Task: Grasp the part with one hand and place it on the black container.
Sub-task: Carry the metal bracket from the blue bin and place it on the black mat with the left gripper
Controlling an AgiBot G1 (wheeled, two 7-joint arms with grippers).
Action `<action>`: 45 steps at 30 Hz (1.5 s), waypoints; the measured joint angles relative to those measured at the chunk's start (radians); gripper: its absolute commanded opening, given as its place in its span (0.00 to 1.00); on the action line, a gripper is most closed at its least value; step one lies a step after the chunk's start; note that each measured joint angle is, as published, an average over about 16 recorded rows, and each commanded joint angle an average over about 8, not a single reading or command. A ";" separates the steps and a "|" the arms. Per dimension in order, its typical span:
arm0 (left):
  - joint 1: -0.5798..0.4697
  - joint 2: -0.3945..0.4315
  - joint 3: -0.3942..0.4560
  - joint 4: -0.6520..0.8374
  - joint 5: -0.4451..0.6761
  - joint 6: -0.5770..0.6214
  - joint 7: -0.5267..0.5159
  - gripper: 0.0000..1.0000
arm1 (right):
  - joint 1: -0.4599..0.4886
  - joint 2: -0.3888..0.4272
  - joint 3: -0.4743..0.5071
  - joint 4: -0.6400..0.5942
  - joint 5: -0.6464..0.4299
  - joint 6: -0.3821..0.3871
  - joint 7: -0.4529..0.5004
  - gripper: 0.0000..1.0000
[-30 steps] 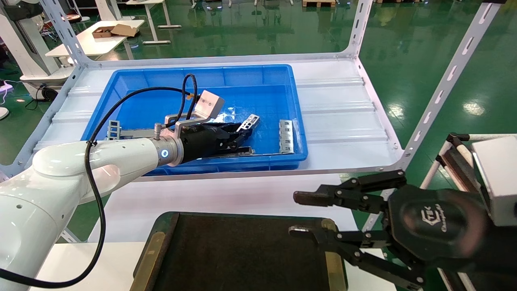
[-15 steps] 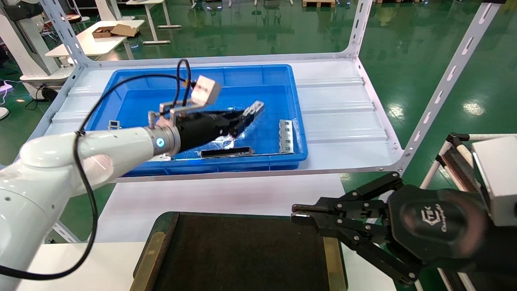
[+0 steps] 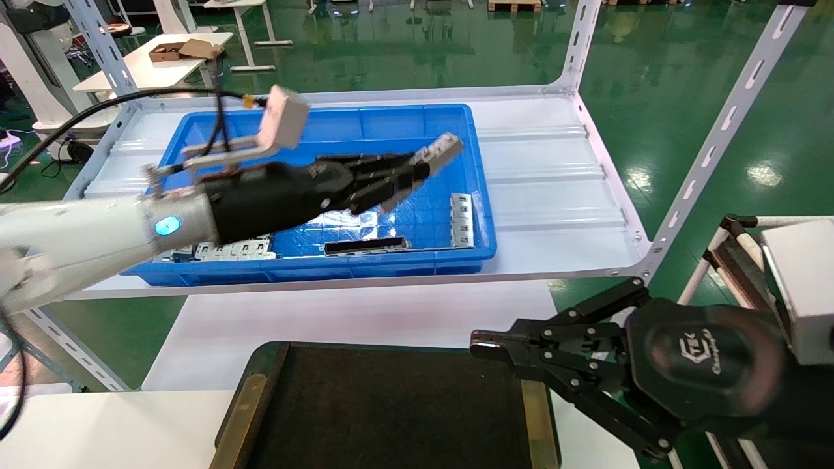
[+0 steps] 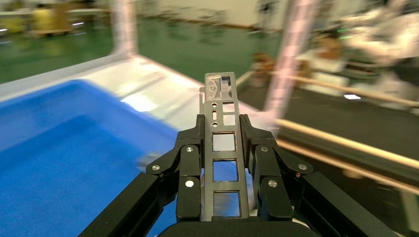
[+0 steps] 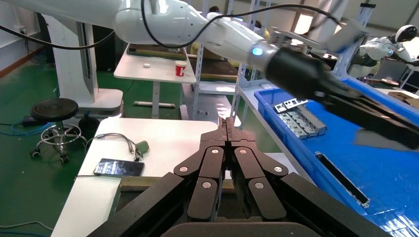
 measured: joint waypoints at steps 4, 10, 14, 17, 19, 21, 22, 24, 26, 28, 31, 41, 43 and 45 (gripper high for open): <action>0.063 -0.053 -0.014 -0.058 -0.036 0.113 -0.009 0.00 | 0.000 0.000 0.000 0.000 0.000 0.000 0.000 0.00; 0.212 -0.120 -0.027 -0.189 -0.084 0.202 -0.043 0.00 | 0.000 0.000 -0.001 0.000 0.000 0.000 0.000 0.00; 0.337 -0.152 -0.028 -0.291 -0.101 0.189 -0.074 0.00 | 0.000 0.000 -0.001 0.000 0.001 0.000 0.000 0.00; 0.434 -0.167 -0.025 -0.366 -0.104 0.139 -0.102 0.00 | 0.000 0.000 -0.001 0.000 0.001 0.000 -0.001 0.00; 0.495 -0.172 -0.023 -0.413 -0.104 0.089 -0.125 0.00 | 0.000 0.001 -0.001 0.000 0.001 0.001 -0.001 0.00; 0.552 -0.172 -0.020 -0.455 -0.099 0.027 -0.150 0.00 | 0.000 0.001 -0.001 0.000 0.001 0.001 -0.001 0.00; 0.578 -0.171 -0.018 -0.474 -0.095 -0.007 -0.162 0.00 | 0.000 0.001 -0.001 0.000 0.001 0.001 -0.001 0.00; 0.625 -0.166 -0.014 -0.507 -0.086 -0.081 -0.188 0.00 | 0.000 0.001 -0.002 0.000 0.001 0.001 -0.001 0.00; 0.665 -0.156 -0.010 -0.533 -0.076 -0.159 -0.216 0.00 | 0.000 0.001 -0.002 0.000 0.001 0.001 -0.001 0.00; 0.697 -0.142 -0.005 -0.554 -0.066 -0.236 -0.246 0.00 | 0.000 0.001 -0.002 0.000 0.001 0.001 -0.001 0.00; 0.732 -0.118 0.002 -0.577 -0.052 -0.342 -0.292 0.00 | 0.000 0.001 -0.002 0.000 0.001 0.001 -0.001 0.00; 0.772 -0.016 0.030 -0.587 -0.007 -0.625 -0.415 0.00 | 0.001 0.001 -0.003 0.000 0.002 0.001 -0.001 0.00; 0.775 0.003 0.035 -0.584 0.002 -0.672 -0.433 0.00 | 0.001 0.001 -0.003 0.000 0.002 0.001 -0.001 0.00; 0.778 0.022 0.040 -0.580 0.009 -0.717 -0.448 0.00 | 0.001 0.001 -0.003 0.000 0.002 0.001 -0.001 0.00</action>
